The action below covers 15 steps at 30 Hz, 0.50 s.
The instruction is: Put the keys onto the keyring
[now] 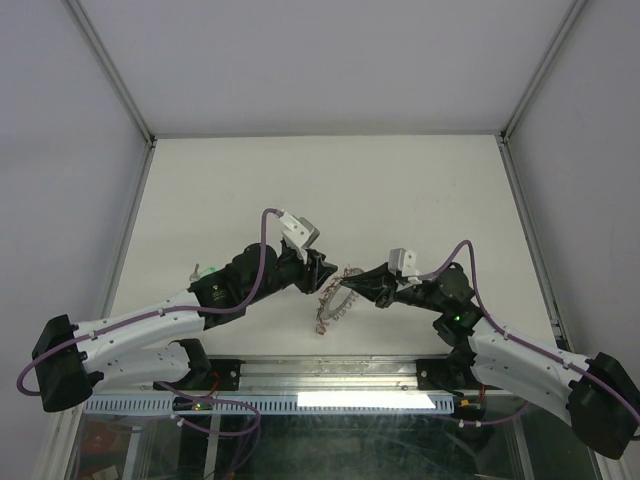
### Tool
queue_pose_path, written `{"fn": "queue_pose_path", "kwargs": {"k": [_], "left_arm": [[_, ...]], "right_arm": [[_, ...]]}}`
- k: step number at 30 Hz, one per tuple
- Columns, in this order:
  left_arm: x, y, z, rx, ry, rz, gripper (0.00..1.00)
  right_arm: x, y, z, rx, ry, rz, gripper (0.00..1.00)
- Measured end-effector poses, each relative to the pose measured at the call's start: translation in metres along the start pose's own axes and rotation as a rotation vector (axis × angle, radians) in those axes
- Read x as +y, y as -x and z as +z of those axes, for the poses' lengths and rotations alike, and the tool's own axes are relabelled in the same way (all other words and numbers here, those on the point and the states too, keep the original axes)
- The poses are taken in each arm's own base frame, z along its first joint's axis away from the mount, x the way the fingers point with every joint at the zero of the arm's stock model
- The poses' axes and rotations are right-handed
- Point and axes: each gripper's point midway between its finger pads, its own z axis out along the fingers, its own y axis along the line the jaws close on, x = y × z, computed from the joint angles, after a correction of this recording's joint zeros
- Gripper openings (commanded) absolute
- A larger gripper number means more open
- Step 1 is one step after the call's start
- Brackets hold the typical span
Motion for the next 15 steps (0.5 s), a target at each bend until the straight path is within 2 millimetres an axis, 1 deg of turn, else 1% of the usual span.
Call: {"fn": "queue_pose_path", "kwargs": {"k": [3,7,11,12,15], "left_arm": [[0.0,0.001,0.001,-0.003,-0.002,0.01,0.39],[0.002,0.004,-0.004,-0.012,0.002,0.029,0.33],[-0.002,0.024,-0.018,-0.079,-0.019,0.05,0.31],[-0.005,0.03,-0.024,-0.104,-0.041,0.059,0.32],[-0.016,0.041,-0.035,-0.146,-0.101,0.08,0.34]], "right_arm": [[0.0,-0.001,0.0,0.003,-0.002,0.002,0.0],[-0.002,0.001,-0.002,0.001,-0.018,-0.006,0.0],[-0.007,0.003,-0.003,-0.002,-0.045,-0.019,0.0],[-0.008,0.003,-0.003,-0.001,-0.051,-0.02,0.0],[-0.01,0.001,-0.004,0.005,-0.065,-0.024,0.0]]}}
